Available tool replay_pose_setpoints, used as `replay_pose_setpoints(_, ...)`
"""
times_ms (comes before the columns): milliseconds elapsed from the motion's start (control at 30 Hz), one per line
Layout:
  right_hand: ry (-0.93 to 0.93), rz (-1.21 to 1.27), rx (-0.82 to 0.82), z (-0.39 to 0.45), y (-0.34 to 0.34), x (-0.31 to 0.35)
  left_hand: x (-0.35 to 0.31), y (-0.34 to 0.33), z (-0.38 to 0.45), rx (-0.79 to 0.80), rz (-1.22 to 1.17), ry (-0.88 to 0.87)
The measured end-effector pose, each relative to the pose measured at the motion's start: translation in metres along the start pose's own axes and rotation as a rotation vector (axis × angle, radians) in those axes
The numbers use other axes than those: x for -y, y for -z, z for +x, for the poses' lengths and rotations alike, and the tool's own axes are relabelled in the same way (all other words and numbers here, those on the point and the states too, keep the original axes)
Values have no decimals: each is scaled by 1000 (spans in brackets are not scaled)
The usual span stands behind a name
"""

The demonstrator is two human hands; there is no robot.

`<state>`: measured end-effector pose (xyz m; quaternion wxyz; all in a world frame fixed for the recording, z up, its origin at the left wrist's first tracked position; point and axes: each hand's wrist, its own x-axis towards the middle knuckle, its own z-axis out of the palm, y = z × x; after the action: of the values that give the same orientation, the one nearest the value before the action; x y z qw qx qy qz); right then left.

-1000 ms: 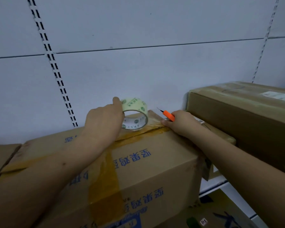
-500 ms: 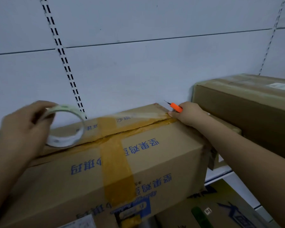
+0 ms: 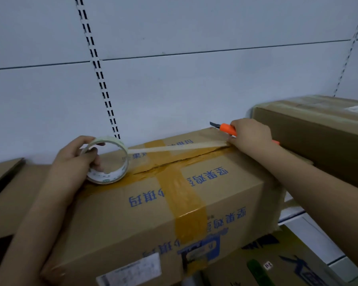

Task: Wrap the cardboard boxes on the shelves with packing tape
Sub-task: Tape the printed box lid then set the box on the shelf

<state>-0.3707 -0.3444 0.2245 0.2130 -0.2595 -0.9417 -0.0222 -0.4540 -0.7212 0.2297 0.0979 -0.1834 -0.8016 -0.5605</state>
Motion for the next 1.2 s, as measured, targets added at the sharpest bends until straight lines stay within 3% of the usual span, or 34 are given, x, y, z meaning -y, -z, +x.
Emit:
replay_pose_setpoints(233, 45, -27, 50, -3, -9, 0, -9, -27, -7, -24, -130, -55)
replay_pose_setpoints(367, 192, -58, 84, -6, -10, -3, -15, -25, -17, -11, -175, -155)
replay_pose_setpoints(533, 222, 62, 158, -5, -6, -14, -14, -20, -22, -14, -251, -304)
replay_pose_setpoints(867, 160, -1, 163, -12, -5, 4, 15, -11, -33, 31, -47, -78)
replay_pose_setpoints(1200, 151, -15, 213, -21, 3, 60, 19, -12, -34, 35, -193, -19)
